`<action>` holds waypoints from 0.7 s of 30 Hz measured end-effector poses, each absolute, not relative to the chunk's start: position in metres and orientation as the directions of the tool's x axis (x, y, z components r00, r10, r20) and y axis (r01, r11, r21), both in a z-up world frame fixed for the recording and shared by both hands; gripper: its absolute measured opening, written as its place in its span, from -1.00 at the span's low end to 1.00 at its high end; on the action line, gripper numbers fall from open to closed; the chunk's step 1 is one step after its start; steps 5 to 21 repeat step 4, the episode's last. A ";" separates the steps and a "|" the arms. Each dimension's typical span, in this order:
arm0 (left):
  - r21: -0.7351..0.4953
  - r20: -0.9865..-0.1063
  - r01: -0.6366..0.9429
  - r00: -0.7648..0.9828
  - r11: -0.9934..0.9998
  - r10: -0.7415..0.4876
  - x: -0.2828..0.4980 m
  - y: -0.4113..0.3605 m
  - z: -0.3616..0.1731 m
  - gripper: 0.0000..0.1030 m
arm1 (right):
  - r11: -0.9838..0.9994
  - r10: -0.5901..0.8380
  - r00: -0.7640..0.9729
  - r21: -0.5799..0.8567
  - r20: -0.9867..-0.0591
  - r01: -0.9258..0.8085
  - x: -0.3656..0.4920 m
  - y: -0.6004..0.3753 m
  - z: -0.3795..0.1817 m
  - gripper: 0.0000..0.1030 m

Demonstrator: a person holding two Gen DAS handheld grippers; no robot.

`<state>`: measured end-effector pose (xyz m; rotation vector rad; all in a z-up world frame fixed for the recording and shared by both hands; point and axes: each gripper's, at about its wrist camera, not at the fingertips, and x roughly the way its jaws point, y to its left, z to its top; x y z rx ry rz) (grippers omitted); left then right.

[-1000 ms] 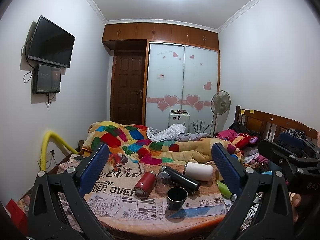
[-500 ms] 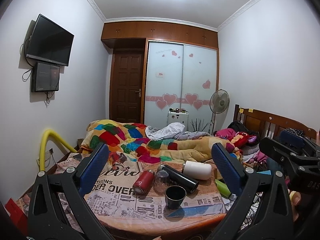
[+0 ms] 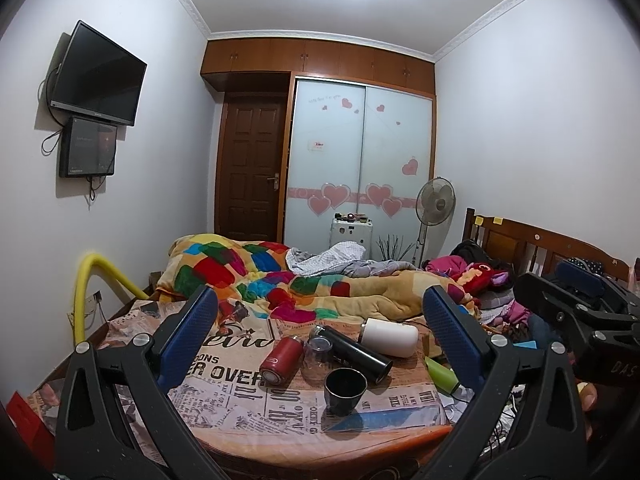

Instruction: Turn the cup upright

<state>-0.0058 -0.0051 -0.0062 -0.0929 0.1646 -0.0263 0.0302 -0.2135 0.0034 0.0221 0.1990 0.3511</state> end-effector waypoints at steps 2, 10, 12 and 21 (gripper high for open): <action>-0.097 -0.164 0.015 0.986 0.995 -0.031 -0.006 -0.004 -0.007 1.00 | 0.939 0.343 0.919 0.053 -0.193 -0.340 0.031 -0.212 0.003 1.00; -0.100 -0.166 0.008 0.986 0.995 -0.025 -0.006 0.000 -0.008 1.00 | 0.938 0.345 0.918 0.049 -0.197 -0.342 0.032 -0.209 0.003 1.00; -0.100 -0.166 0.008 0.986 0.995 -0.025 -0.006 0.000 -0.008 1.00 | 0.938 0.345 0.918 0.049 -0.197 -0.342 0.032 -0.209 0.003 1.00; -0.100 -0.166 0.008 0.986 0.995 -0.025 -0.006 0.000 -0.008 1.00 | 0.938 0.345 0.918 0.049 -0.197 -0.342 0.032 -0.209 0.003 1.00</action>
